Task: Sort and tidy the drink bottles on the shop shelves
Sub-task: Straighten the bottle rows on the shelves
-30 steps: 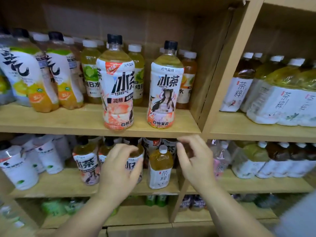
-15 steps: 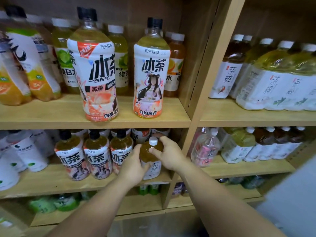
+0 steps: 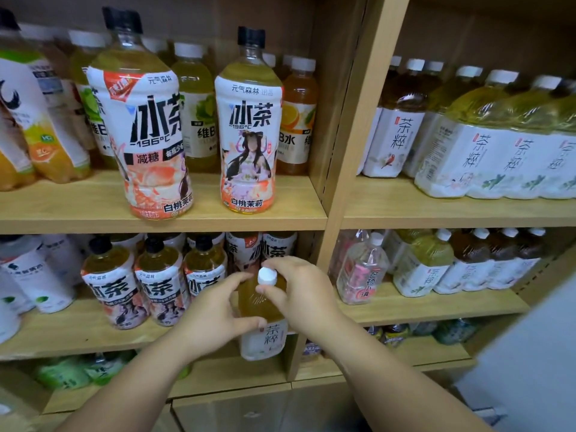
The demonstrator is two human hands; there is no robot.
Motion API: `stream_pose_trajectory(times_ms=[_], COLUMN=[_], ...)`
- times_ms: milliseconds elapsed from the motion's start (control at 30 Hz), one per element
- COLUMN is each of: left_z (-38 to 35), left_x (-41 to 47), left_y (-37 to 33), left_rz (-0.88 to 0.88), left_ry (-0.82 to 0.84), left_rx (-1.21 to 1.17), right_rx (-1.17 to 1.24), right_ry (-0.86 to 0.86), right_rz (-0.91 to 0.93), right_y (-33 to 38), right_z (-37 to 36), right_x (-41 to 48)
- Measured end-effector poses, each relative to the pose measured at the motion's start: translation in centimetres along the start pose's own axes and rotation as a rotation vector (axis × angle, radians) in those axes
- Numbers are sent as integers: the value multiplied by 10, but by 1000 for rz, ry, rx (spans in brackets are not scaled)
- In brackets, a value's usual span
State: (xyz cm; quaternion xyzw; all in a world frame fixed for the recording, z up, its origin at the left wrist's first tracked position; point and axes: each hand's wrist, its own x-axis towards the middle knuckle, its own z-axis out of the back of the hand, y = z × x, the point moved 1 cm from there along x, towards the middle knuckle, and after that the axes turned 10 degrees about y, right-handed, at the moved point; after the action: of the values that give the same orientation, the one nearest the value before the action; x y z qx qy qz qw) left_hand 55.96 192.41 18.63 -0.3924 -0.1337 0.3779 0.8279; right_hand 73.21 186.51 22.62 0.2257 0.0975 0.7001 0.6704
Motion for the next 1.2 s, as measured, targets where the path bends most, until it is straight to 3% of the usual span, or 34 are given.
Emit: stream_pose_trajectory(times_ms=[267, 467, 600, 867, 1000, 1200], left_z=[14, -3, -21, -44, -49, -55], left_x=[-33, -25, 5, 62, 93, 124], left_y=[-78, -176, -230, -310, -329, -329], left_rz=[-145, -345, -389, -411, -404, -372], left_ry=[-198, -275, -357, -512, -572, -585], left_rx=[-110, -214, -287, -356, -362, -358], right_rx=[307, 558, 615, 769, 735, 644], right_ry=[-276, -345, -391, -244, -142, -127], right_rz=[181, 263, 301, 290, 272, 200], right_y=[9, -17, -56, -158, -187, -206], right_z=[89, 177, 223, 246, 238, 237], right_x=[-35, -51, -52, -63, -59, -45])
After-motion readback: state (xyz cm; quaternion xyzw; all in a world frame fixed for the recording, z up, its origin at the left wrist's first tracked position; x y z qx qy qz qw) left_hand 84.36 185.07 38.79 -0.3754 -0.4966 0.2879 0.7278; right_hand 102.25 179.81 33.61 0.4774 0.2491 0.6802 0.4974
